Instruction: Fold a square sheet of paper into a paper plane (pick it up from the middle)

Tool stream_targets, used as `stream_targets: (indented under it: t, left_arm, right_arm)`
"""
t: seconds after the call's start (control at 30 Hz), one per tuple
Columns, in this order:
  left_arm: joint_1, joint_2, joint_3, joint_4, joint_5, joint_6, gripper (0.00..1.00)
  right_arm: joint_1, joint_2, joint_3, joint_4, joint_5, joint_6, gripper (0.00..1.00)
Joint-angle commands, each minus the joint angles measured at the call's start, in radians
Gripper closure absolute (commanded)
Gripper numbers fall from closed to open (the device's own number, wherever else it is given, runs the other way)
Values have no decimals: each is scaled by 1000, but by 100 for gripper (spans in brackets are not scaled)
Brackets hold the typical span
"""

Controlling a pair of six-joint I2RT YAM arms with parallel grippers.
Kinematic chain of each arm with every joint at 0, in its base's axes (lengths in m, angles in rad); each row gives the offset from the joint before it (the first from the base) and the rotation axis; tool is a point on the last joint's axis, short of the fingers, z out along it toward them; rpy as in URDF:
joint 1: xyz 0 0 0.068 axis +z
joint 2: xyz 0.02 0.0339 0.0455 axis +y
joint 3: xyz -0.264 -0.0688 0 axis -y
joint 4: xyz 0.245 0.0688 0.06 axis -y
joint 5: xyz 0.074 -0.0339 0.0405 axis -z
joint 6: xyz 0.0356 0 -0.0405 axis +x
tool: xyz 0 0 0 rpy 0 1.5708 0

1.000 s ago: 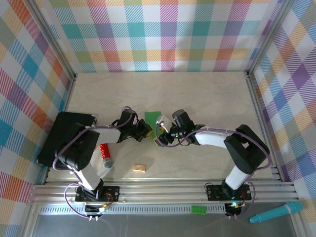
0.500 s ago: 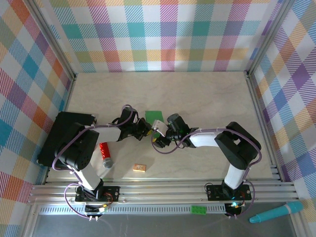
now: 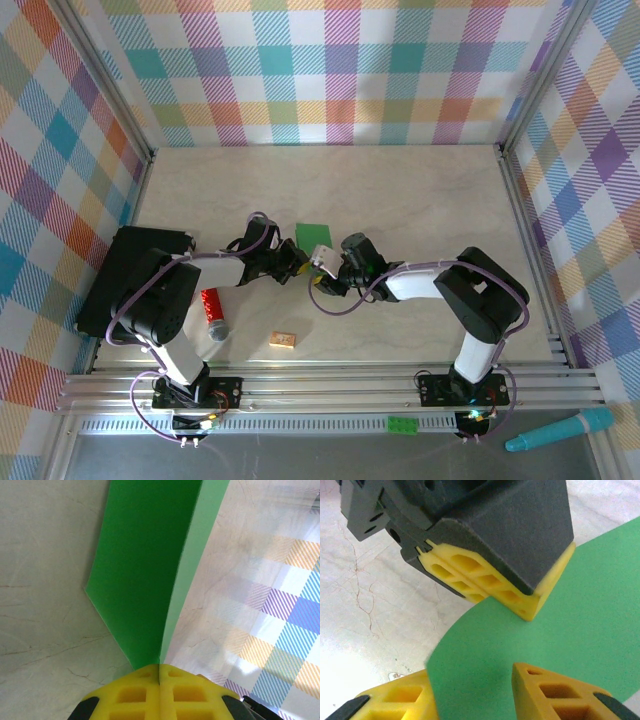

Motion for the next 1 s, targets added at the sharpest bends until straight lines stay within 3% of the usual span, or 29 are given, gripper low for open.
stream_targets:
  t: [0.0,0.2,0.33,0.47,0.67,0.8,0.97]
  left_arm:
    - [-3,-8,27,-37,9,14,100]
    - [-3,-4,30,-40,14,17,100]
    - [-2,-16,27,-52,7,21,100]
    - [22,-70,30,-161,-55,72,88]
    - [75,-182,96,-400,-152,219,72]
    - [74,-189,148,-449,-147,280,71]
    - [41,-76,200,-390,-70,285,75]
  right_arm:
    - [4,-28,-13,34,-6,13,61]
    - [4,-37,-13,32,-21,28,63]
    - [4,-33,-10,32,-36,46,73]
    - [4,-34,-11,-5,-65,72,83]
    - [5,-51,-26,-76,-111,137,86]
    - [4,-65,-29,-126,-147,189,88]
    - [4,-77,-28,-181,-184,246,90]
